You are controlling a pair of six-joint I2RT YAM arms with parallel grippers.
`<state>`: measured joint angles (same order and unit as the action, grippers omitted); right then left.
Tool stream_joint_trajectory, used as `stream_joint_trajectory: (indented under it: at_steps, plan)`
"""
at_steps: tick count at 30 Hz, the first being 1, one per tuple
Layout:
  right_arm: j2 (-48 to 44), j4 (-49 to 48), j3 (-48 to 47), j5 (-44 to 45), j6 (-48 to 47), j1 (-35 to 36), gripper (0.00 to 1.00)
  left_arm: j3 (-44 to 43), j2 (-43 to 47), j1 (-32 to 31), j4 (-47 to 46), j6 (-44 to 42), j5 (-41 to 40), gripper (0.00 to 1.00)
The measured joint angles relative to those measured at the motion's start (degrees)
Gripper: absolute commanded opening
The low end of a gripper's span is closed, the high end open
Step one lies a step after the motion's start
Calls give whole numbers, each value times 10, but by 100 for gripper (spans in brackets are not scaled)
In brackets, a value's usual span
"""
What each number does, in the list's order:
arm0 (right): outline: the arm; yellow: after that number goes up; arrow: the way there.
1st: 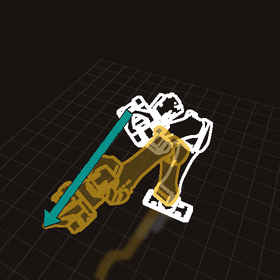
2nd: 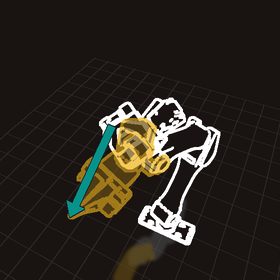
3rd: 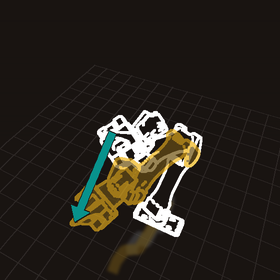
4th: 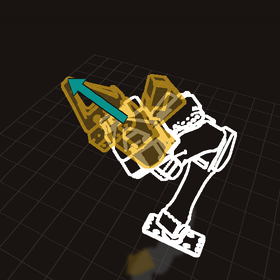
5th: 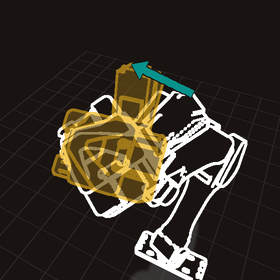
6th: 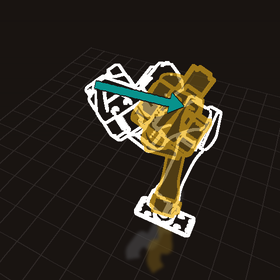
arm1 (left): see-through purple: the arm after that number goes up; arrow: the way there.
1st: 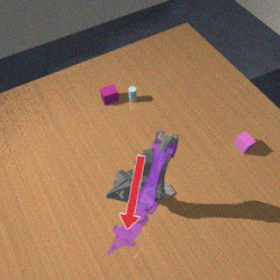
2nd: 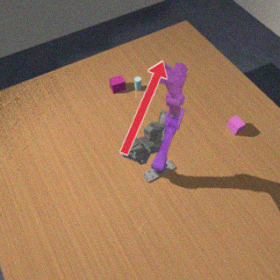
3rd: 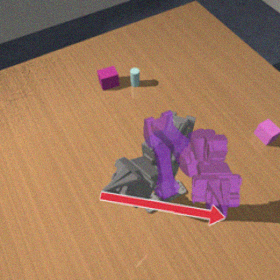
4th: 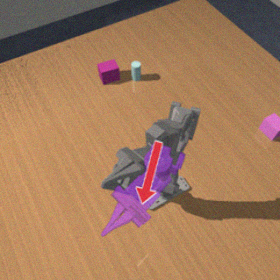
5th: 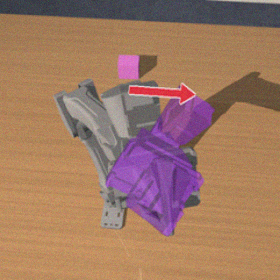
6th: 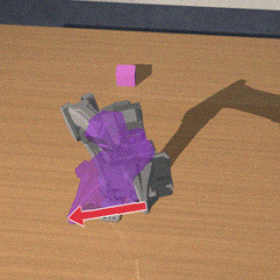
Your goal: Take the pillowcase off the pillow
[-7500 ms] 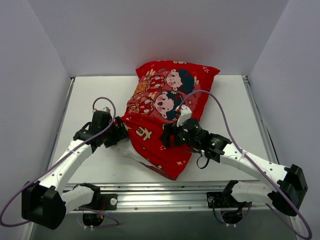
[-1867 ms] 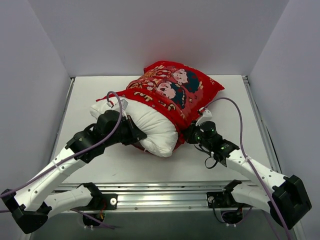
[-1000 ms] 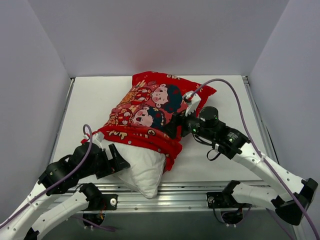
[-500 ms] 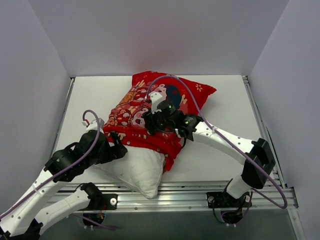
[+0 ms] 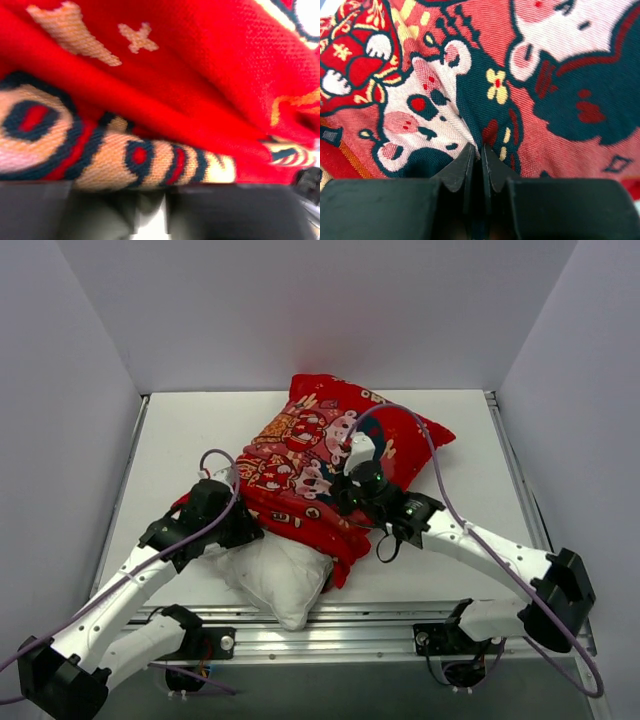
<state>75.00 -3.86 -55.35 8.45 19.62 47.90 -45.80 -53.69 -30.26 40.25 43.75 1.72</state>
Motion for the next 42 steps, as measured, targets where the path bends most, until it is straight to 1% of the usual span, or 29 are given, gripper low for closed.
stream_joint_trajectory:
  at_steps: [2, 5, 8, 11, 14, 16, 19, 20, 21, 22, 23, 24, 25, 26, 30, 31, 34, 37, 40, 42]
  plan:
    - [-35, 9, 23, 11, 24, -8, 0, 2, -14, 0, -35, -8, 21, 3]
    - [-84, 30, 50, 28, 61, -44, 0, -4, -50, 0, -84, -21, 46, 2]
    - [-130, 59, 63, 43, 89, -97, 0, -19, -83, 0, -118, -30, 59, 2]
    - [-167, 86, 63, 59, 108, -139, 0, -26, -86, 0, -140, -38, 60, 2]
    - [-188, 115, 63, 65, 129, -181, 0, -35, -66, 4, -133, -50, 48, 2]
    - [-190, 132, 60, 64, 142, -212, 0, -46, -50, 11, -111, -61, 37, 2]
    - [-190, 149, 56, 38, 150, -254, 0, -64, -20, 29, -76, -85, 29, 2]
    - [-189, 153, 52, 23, 146, -263, 4, -70, -11, 32, -66, -94, 29, 2]
    - [-184, 161, 40, 3, 139, -268, 11, -76, -2, 34, -56, -103, 29, 2]
    - [-179, 164, 30, -8, 130, -267, 17, -80, 5, 35, -45, -112, 29, 2]
    - [-171, 166, 13, -14, 116, -261, 29, -83, 11, 37, -33, -120, 29, 2]
    - [-162, 169, -6, -15, 104, -250, 35, -84, 15, 39, -21, -128, 28, 2]
    - [-151, 169, -30, -6, 86, -225, 41, -84, 17, 43, -10, -134, 26, 2]
    - [-144, 168, -49, -1, 72, -202, 50, -83, 17, 48, 0, -140, 21, 2]
    - [-105, 152, -130, 1, 18, -105, 61, -78, 17, 57, 17, -150, 9, 2]
    - [-88, 153, -152, 3, 2, -82, 65, -78, 17, 57, 17, -152, 7, 2]
    - [-12, 143, -229, 24, -56, -12, 68, -78, 16, 57, 17, -155, 7, 2]
    - [76, 137, -290, 26, -104, 30, 70, -75, 16, 57, 15, -155, 7, 2]
    - [160, 131, -326, 21, -137, 43, 73, -73, 15, 57, 13, -154, 7, 2]
    - [216, 134, -349, 20, -153, 42, 72, -73, 16, 57, 12, -154, 7, 2]
